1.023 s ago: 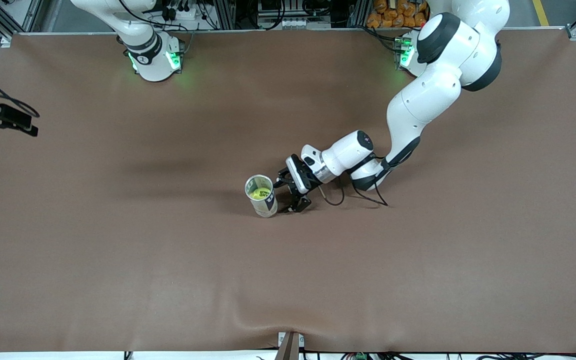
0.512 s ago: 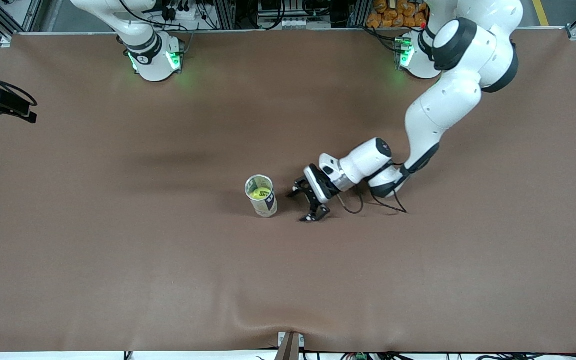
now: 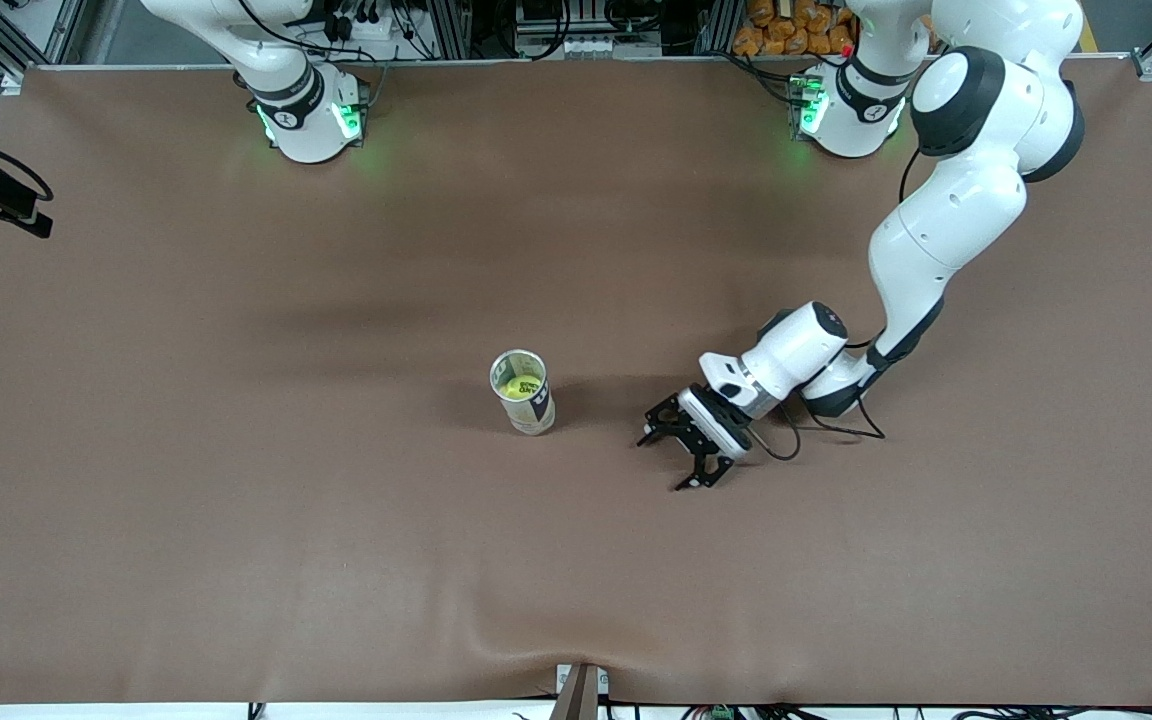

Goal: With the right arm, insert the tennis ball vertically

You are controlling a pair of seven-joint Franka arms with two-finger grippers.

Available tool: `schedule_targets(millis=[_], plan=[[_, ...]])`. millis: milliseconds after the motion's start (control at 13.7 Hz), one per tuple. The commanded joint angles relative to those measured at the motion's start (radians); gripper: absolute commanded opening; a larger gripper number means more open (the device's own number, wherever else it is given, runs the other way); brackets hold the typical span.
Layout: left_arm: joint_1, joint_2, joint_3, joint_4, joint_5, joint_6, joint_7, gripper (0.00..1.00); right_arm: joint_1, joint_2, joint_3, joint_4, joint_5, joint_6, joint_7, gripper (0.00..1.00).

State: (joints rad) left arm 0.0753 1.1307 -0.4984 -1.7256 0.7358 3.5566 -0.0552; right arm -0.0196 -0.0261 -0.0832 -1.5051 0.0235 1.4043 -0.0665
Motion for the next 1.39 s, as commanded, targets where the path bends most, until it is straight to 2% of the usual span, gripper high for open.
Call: schedule_targets(millis=[0, 219, 512, 658, 804, 877, 1170, 1316], plan=[[0.000, -0.019, 0.029, 0.033, -0.018, -0.044, -0.098, 1.00, -0.005, 0.011, -0.003, 0.039, -0.003, 0.004, 0.017, 1.00], [-0.002, -0.026, 0.029, 0.057, -0.084, -0.070, -0.138, 1.00, -0.003, 0.009, -0.001, 0.039, -0.010, 0.005, 0.014, 1.00], [-0.002, -0.071, 0.064, 0.072, -0.196, -0.192, -0.150, 1.00, -0.006, 0.014, -0.003, 0.039, -0.010, 0.010, 0.014, 1.00], [-0.011, -0.088, 0.064, 0.127, -0.263, -0.313, -0.150, 1.00, -0.006, 0.014, -0.003, 0.039, -0.010, 0.006, 0.016, 1.00], [-0.023, -0.077, 0.075, 0.257, -0.282, -0.523, -0.149, 1.00, -0.005, 0.012, -0.003, 0.039, -0.008, -0.001, 0.019, 1.00], [-0.031, -0.078, 0.077, 0.291, -0.286, -0.591, -0.150, 1.00, -0.005, 0.012, -0.003, 0.039, -0.008, 0.001, 0.020, 1.00], [-0.035, -0.133, 0.067, 0.308, -0.351, -0.702, -0.164, 1.00, -0.005, 0.012, -0.001, 0.039, -0.005, -0.001, 0.106, 1.00], [-0.034, -0.196, 0.064, 0.307, -0.378, -0.839, -0.166, 1.00, -0.003, 0.012, -0.001, 0.039, -0.005, -0.001, 0.097, 1.00]])
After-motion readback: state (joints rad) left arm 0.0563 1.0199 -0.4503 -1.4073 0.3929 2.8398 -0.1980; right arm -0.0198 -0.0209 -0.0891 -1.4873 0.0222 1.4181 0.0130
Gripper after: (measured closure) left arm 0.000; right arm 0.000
